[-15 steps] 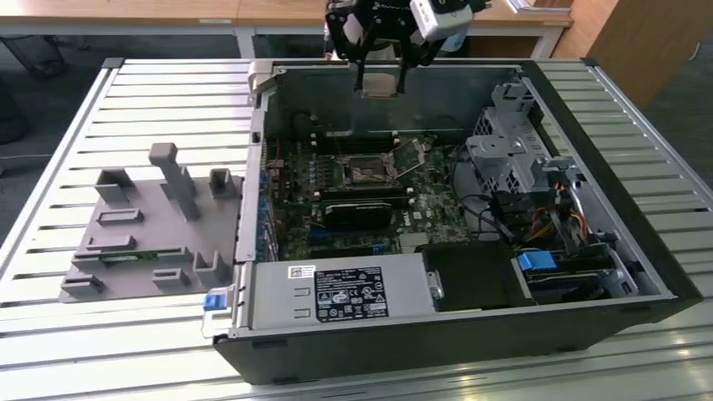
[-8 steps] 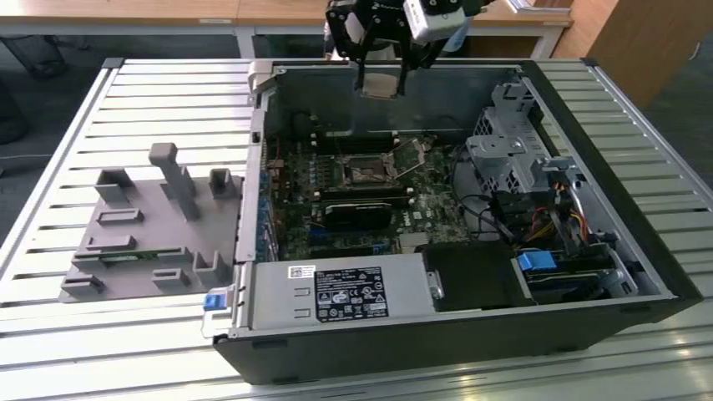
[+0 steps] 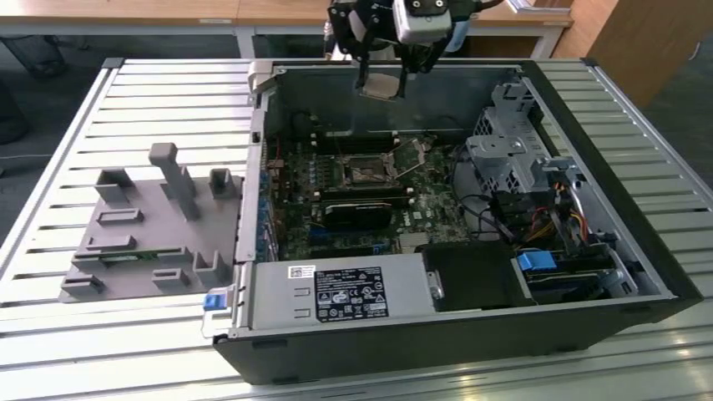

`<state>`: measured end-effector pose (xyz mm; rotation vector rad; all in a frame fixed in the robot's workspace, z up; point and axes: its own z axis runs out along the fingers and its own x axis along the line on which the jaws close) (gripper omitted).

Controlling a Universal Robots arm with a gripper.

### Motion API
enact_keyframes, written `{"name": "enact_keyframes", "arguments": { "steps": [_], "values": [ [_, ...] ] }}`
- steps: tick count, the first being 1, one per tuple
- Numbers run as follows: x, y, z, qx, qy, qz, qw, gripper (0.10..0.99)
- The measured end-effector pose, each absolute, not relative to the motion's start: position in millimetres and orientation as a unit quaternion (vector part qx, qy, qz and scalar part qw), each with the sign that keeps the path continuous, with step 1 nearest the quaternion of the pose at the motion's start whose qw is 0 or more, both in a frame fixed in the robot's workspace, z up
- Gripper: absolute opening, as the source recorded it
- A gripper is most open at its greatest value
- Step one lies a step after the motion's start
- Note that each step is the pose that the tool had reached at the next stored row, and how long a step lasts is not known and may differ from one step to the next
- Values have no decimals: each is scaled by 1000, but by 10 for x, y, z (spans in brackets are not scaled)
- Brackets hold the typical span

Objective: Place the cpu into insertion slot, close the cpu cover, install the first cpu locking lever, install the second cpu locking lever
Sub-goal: 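Place the cpu into insertion slot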

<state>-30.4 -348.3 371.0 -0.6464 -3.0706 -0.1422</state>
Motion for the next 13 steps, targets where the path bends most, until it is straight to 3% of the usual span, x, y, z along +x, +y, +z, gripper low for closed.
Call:
{"name": "enact_keyframes", "arguments": {
  "steps": [13],
  "values": [
    [-304, -3482, 3704, -313, -949, -45, -5, 541]
  ]
}}
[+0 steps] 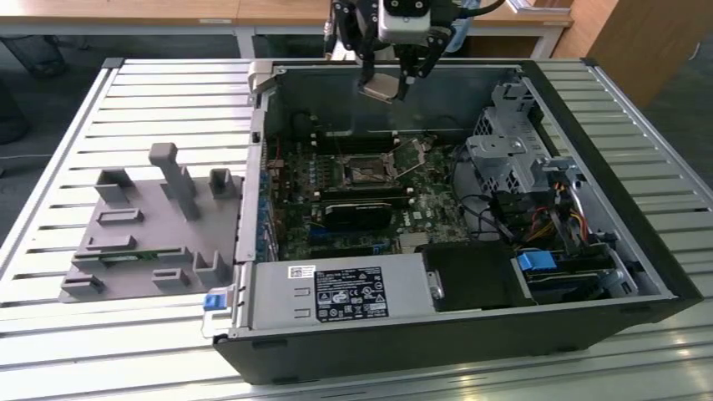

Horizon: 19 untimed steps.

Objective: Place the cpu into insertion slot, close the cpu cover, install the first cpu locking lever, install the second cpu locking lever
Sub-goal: 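Place the cpu into insertion slot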

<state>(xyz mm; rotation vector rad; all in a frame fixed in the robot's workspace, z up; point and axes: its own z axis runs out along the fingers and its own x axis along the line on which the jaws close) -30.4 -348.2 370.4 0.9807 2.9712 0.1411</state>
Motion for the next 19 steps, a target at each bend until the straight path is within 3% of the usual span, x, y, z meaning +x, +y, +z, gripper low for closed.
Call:
{"name": "enact_keyframes", "arguments": {
  "steps": [19],
  "values": [
    [-310, -3472, 3636, 389, 920, 45, 8, 541]
  ]
}}
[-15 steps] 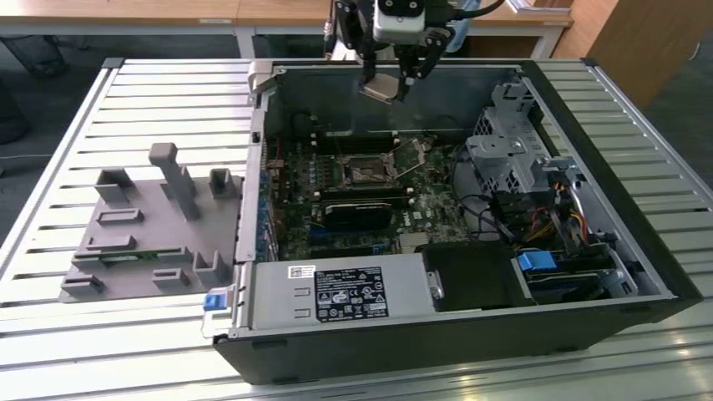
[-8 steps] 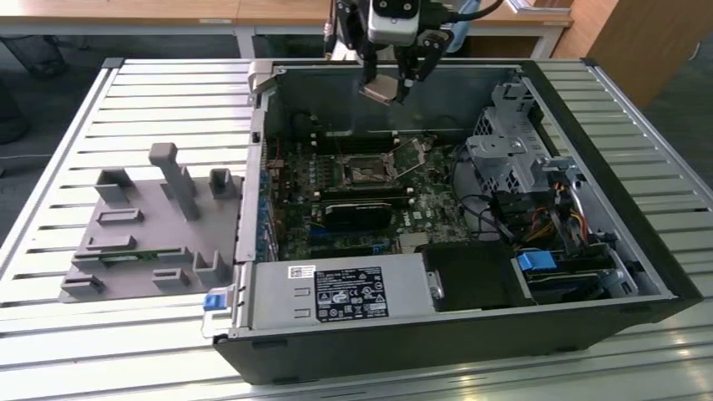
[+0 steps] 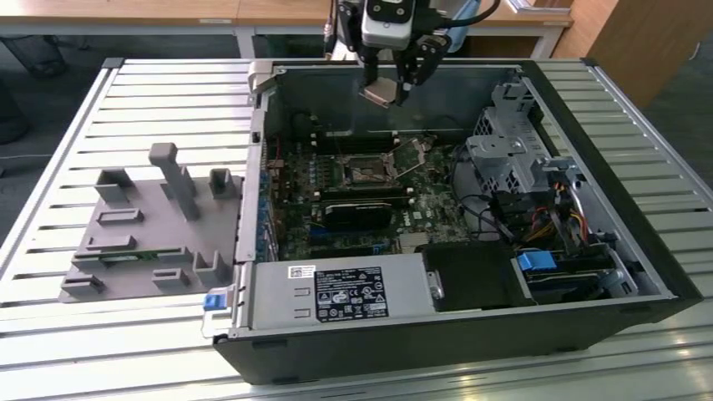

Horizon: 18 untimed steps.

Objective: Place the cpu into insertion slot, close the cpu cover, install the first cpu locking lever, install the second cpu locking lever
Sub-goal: 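Place the cpu into insertion slot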

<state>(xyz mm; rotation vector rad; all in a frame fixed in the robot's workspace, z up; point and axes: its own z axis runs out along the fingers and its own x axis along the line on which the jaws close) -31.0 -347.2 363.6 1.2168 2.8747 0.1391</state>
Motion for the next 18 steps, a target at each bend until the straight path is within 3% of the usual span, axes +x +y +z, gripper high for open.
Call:
{"name": "enact_keyframes", "arguments": {
  "steps": [18],
  "values": [
    [-311, -3462, 3570, 443, 895, 44, 11, 541]
  ]
}}
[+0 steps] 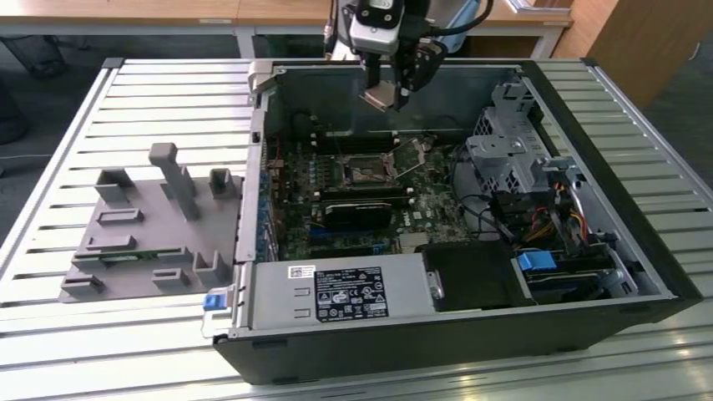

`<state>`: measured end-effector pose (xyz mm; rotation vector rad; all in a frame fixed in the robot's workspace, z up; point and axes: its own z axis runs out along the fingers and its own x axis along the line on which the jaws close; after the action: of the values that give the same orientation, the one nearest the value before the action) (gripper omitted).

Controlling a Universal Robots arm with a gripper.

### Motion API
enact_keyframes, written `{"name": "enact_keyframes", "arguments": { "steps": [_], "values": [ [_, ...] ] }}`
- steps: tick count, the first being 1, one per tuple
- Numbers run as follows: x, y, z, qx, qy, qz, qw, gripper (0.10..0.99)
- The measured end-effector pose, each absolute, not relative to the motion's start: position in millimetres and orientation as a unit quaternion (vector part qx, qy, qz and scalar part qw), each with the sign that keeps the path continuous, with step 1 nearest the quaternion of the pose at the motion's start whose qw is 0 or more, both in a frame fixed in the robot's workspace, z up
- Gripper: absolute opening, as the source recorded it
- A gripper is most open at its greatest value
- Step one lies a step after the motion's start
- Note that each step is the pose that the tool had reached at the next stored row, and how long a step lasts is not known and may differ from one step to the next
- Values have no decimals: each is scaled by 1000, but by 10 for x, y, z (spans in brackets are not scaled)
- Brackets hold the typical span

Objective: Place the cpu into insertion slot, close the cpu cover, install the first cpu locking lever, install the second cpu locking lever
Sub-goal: 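Place the cpu into insertion slot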

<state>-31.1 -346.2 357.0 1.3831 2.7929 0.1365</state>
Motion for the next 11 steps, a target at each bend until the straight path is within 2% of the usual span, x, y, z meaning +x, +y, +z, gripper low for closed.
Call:
{"name": "enact_keyframes", "arguments": {
  "steps": [11],
  "values": [
    [-311, -3450, 3517, 498, 866, 43, 14, 541]
  ]
}}
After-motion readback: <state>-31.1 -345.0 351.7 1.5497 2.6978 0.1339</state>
